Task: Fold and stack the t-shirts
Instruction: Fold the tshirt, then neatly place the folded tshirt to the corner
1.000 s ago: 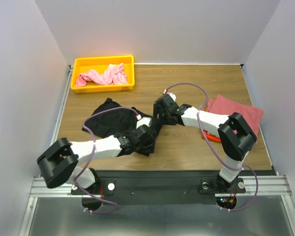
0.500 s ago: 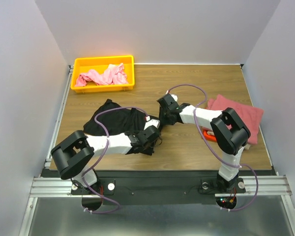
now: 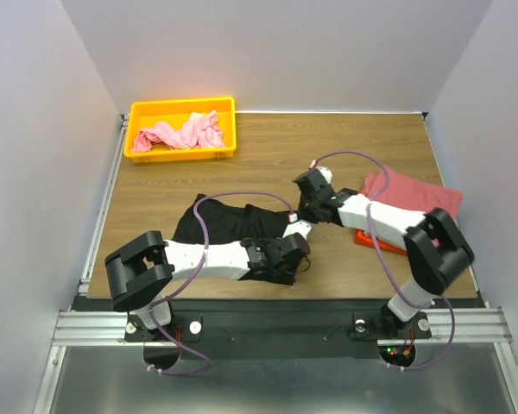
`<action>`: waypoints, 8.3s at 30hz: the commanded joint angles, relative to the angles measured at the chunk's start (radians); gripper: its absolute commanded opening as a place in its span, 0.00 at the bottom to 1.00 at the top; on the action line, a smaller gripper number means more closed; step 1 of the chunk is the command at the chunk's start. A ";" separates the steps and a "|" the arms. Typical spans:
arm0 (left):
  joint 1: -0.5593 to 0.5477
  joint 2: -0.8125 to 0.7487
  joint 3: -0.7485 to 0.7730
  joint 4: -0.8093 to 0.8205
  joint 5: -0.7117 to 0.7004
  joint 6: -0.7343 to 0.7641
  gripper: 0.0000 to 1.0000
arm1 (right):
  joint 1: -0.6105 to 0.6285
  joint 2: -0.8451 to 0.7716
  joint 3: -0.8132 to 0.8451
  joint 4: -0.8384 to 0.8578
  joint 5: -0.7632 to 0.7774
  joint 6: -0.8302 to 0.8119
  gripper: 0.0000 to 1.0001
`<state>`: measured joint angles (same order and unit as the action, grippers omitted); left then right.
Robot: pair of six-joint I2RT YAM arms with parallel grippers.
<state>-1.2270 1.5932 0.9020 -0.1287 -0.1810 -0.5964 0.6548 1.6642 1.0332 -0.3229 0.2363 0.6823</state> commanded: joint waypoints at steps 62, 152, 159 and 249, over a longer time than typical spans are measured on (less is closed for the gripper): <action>0.475 -0.702 -0.391 -0.442 -0.290 -0.629 0.00 | 0.235 0.672 0.956 0.050 -0.199 -0.150 0.06; 0.500 -0.472 -0.270 0.035 0.058 -0.120 0.00 | 0.124 -0.360 -0.232 0.030 0.101 0.036 0.00; 0.501 -0.636 -0.261 0.008 0.066 -0.128 0.00 | 0.124 -0.480 -0.214 0.028 0.070 -0.007 0.00; 0.807 -0.751 -0.476 -0.005 -0.048 -0.160 0.98 | -0.125 -0.197 0.082 -0.266 0.473 -0.409 0.00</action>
<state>-0.4236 0.8349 0.4145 -0.1768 -0.2356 -0.7910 0.6125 1.5539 1.1126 -0.5282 0.6598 0.3634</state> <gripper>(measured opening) 0.985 0.075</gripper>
